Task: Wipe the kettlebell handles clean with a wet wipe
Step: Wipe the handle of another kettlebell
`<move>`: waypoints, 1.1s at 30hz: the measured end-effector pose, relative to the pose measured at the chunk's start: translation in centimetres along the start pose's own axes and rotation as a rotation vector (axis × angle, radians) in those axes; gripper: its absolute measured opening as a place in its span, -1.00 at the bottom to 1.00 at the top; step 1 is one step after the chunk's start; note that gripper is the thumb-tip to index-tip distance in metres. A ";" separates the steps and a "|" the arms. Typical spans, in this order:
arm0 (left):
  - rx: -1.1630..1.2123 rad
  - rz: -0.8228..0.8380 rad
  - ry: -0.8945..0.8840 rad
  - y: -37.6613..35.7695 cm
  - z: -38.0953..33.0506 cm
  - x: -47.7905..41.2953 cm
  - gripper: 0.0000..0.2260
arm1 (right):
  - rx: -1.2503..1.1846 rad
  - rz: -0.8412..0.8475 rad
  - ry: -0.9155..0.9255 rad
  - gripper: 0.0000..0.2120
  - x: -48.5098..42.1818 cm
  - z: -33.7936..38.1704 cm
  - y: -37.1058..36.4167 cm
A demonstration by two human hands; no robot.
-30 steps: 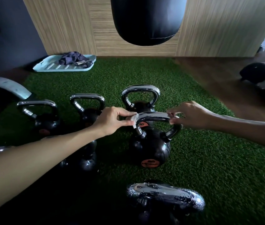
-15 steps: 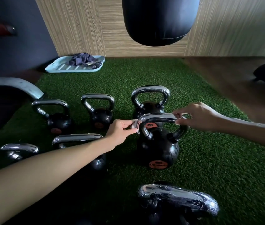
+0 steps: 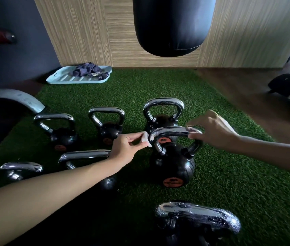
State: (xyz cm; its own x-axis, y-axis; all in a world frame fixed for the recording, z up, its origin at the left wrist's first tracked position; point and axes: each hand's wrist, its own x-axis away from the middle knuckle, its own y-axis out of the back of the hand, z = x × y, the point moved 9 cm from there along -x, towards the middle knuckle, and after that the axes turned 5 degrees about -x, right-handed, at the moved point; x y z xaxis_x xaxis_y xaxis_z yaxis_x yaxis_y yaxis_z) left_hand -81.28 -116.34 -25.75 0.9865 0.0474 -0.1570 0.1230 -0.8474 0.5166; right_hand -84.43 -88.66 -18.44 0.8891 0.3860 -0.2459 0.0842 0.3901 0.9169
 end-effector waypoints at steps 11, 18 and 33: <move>-0.052 0.048 -0.521 1.6 -10.2 0.2 -0.67 | -1.238 0.326 -0.419 -0.59 0.6 7.2 -6.1; -0.173 0.212 -0.543 0.5 -9.9 -2.8 -0.47 | -1.328 -0.170 -0.779 -0.77 4.7 3.7 -5.9; -0.478 1.026 -0.280 -6.4 -6.8 -9.9 -0.62 | -1.132 -0.967 -1.534 -0.95 11.3 0.1 -11.7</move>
State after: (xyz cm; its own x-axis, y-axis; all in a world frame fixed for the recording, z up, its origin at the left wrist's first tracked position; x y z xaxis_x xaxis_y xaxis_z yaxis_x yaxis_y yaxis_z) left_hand -91.10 -107.76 -21.77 0.5953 -0.7138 0.3690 -0.6317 -0.1318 0.7640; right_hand -75.36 -88.94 -31.96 0.3611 -0.7759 0.5173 0.9034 0.4286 0.0123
